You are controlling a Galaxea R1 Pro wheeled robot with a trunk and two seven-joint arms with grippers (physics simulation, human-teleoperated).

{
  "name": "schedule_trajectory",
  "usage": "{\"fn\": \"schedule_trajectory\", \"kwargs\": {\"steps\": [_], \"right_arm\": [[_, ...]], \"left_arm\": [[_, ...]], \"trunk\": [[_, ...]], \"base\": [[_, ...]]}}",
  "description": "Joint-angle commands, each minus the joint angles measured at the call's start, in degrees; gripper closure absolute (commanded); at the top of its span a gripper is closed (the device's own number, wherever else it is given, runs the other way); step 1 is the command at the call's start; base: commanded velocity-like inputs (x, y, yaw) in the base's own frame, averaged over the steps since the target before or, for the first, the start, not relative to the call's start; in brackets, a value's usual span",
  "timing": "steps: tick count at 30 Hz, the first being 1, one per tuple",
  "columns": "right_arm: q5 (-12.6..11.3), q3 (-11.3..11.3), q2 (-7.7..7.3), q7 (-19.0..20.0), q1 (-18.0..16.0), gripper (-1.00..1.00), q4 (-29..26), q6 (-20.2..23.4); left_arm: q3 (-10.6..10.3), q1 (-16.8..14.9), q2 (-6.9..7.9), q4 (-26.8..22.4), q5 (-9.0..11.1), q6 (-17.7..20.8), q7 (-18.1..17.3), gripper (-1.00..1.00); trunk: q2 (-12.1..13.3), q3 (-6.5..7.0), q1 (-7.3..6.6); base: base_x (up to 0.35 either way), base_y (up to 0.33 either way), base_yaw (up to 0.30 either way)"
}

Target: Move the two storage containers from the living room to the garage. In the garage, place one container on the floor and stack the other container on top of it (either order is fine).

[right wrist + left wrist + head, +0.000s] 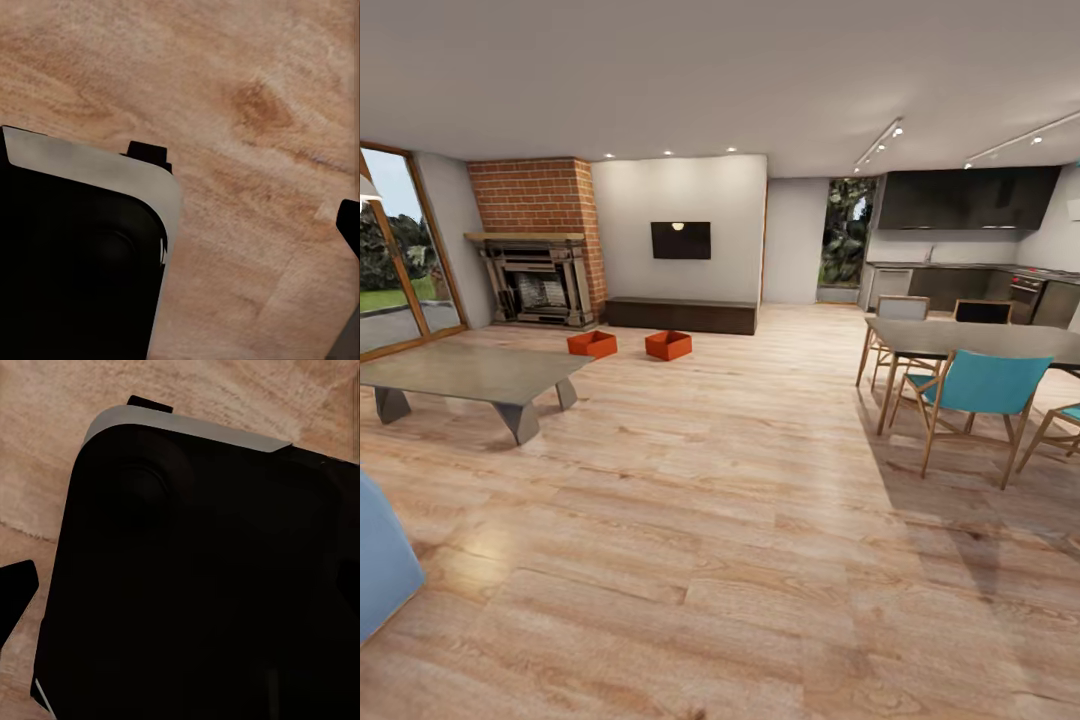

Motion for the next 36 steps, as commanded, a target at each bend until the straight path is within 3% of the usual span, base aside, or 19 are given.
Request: {"fn": "schedule_trajectory", "kwargs": {"steps": [1,36], "right_arm": [[0.37,0.11,0.0,-0.07,-0.08,-1.0,0.17,-0.3],[0.37,0.11,0.0,-0.07,-0.08,-1.0,0.17,-0.29]], "left_arm": [[0.13,-0.04,-0.02,0.06,0.17,-0.18,0.04,-1.0],[-0.18,-0.04,-0.09,0.04,-0.08,-0.27,0.04,-1.0]], "trunk": [[-0.03,-0.06,0.03],[-0.03,-0.06,0.03]], "base": [[0.322,0.0,0.0],[0.322,0.0,0.0]]}}
